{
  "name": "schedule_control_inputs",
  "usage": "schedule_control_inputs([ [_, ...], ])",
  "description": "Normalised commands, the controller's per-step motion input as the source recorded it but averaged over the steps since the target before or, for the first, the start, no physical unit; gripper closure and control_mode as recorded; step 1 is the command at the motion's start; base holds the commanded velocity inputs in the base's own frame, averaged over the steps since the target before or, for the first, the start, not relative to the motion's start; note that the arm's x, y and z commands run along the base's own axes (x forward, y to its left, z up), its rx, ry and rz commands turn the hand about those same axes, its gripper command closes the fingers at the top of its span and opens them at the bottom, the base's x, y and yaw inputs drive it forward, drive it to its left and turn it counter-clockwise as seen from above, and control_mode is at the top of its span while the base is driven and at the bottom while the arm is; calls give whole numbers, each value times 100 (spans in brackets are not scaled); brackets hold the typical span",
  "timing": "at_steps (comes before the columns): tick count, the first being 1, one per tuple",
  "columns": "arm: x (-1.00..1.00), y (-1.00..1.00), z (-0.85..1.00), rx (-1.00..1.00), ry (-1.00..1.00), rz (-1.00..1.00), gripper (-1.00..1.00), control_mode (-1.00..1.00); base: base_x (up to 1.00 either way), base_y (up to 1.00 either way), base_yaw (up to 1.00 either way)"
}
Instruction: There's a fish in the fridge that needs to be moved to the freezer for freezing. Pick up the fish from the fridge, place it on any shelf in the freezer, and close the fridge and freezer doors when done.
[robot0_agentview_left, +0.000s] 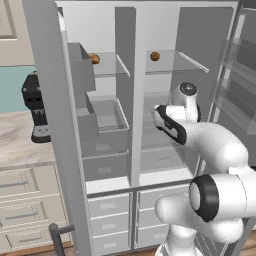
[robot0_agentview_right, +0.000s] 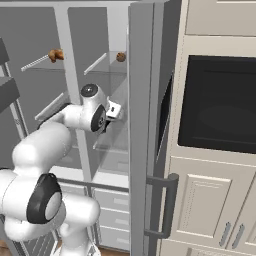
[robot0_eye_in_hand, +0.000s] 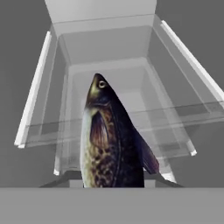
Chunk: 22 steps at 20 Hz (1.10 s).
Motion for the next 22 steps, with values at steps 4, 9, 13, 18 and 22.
schedule_control_inputs([
  [4, -91, 57, 51, 0, 3, 0, 100, -100, 0, 0, 0],
  [9, -52, 98, 20, 0, 2, 23, 100, -100, 0, 0, 0],
  [13, -43, 96, 2, -4, -1, 19, 100, -100, 0, 0, 0],
  [18, -2, 68, 0, -3, 0, 0, 100, -100, 0, 0, 0],
  [22, 37, 77, 0, -4, 0, 0, 100, -100, 0, 0, 0],
])
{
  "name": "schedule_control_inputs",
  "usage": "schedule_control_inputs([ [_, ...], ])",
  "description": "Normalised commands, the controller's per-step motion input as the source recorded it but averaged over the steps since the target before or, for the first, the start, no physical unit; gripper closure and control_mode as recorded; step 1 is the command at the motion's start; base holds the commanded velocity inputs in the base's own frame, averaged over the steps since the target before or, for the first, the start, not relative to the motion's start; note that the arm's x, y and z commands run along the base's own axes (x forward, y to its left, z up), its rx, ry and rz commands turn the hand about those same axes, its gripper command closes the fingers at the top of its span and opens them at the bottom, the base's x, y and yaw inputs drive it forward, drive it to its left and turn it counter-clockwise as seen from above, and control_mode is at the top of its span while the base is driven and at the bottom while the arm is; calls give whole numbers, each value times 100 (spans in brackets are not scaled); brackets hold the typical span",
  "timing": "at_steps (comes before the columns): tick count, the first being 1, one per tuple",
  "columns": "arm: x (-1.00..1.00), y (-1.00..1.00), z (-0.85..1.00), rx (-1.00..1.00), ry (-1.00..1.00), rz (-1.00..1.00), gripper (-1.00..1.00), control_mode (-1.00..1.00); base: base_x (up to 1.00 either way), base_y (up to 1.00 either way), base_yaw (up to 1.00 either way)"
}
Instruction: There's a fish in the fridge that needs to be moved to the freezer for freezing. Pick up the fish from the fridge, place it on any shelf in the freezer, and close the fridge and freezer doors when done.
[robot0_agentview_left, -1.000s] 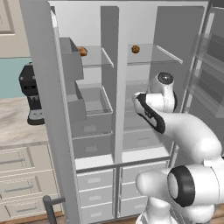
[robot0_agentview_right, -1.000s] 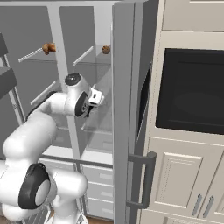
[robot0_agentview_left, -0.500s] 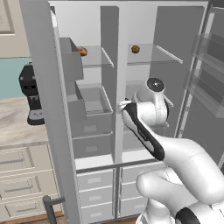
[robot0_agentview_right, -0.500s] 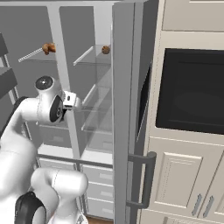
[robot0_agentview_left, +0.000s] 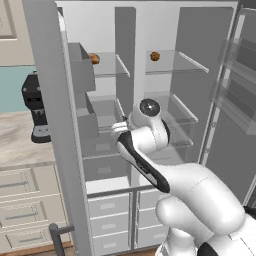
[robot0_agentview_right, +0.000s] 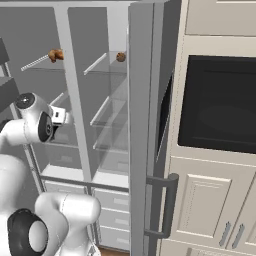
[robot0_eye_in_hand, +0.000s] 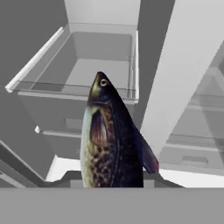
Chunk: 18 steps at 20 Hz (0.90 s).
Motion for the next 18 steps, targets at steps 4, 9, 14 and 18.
schedule_control_inputs([
  [4, 51, 64, -3, -3, -1, 2, 100, -100, 0, 0, 0],
  [9, 34, 50, 0, 0, 0, 10, 100, -100, 0, 0, 0],
  [14, 31, 24, 0, 0, 0, 14, 100, -100, 0, 0, 0],
  [18, 49, 13, -3, 0, 0, 12, 100, -100, 0, 0, 0],
])
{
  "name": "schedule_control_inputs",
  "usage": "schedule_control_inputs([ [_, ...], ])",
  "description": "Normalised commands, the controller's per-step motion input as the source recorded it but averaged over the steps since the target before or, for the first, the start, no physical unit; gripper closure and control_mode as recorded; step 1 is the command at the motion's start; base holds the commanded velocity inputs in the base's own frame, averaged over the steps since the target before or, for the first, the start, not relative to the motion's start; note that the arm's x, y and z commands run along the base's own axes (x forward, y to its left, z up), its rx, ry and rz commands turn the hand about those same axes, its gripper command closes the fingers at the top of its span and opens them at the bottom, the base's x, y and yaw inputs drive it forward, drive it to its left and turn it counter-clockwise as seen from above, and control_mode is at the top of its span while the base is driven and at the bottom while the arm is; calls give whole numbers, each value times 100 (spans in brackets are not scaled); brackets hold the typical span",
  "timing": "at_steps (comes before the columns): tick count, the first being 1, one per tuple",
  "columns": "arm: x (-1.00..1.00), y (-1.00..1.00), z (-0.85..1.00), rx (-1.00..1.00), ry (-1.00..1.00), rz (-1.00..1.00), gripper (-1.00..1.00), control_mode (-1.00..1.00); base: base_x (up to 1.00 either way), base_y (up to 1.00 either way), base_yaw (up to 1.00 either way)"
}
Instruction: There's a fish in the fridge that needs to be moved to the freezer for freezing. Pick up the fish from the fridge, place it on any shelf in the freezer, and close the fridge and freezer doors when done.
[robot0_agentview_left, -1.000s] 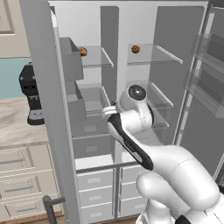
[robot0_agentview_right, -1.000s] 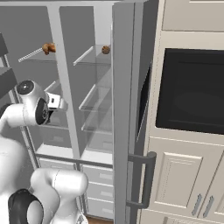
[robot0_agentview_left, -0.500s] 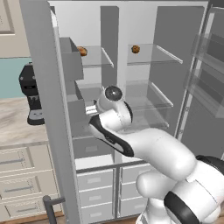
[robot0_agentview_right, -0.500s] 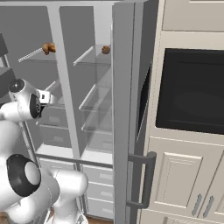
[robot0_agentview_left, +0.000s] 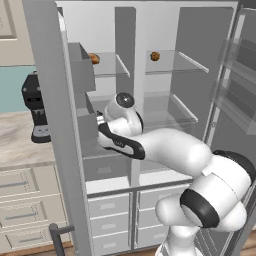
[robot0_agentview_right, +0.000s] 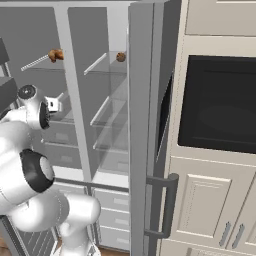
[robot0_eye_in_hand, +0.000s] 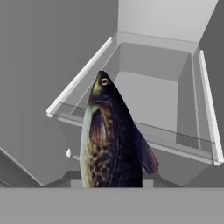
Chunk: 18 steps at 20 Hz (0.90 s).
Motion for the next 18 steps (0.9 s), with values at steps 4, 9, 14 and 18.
schedule_control_inputs([
  [4, 46, 19, -7, 0, 1, 2, 100, -100, 0, 0, 0],
  [9, 37, 20, -13, 0, 0, 0, 100, -100, 0, 0, 0],
  [14, 34, 2, -2, -1, 0, 0, 100, -100, 0, 0, 0],
  [18, 33, 0, -4, -2, 0, 0, 100, -100, 0, 0, 0],
])
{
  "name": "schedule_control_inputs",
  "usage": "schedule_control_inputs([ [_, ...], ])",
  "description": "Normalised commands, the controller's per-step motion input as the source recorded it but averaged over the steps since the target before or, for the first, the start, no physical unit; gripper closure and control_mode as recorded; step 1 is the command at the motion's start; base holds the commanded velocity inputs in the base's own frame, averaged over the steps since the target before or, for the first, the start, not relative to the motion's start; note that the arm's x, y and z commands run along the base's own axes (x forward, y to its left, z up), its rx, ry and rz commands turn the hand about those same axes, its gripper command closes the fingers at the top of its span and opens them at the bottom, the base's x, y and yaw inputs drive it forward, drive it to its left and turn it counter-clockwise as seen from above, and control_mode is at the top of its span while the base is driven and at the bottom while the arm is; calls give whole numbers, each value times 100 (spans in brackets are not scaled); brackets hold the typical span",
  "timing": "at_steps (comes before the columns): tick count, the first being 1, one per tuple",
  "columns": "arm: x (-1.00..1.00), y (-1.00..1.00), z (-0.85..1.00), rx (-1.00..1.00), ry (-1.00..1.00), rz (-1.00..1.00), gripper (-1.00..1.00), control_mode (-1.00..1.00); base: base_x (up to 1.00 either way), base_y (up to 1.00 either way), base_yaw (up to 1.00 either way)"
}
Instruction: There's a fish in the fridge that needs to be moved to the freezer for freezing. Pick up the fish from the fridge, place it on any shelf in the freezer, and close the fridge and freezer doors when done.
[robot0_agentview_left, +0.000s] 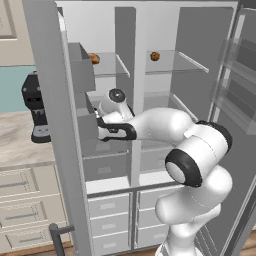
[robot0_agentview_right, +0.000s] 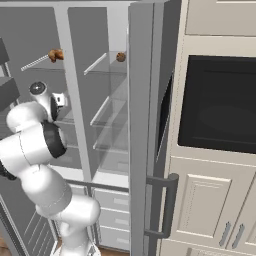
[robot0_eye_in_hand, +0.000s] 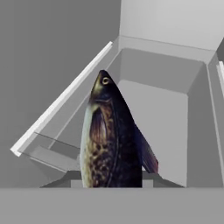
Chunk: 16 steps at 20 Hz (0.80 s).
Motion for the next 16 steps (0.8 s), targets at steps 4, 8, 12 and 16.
schedule_control_inputs([
  [4, 39, 0, -7, -2, 0, 0, 100, -100, 0, 0, 0],
  [8, 43, 3, -15, -4, 5, -4, 100, -100, 0, 0, 0],
  [12, 35, 11, -25, -7, 1, -8, 100, -100, 0, 0, 0],
  [16, 33, 16, -14, -7, 2, -11, 100, -100, 0, 0, 0],
])
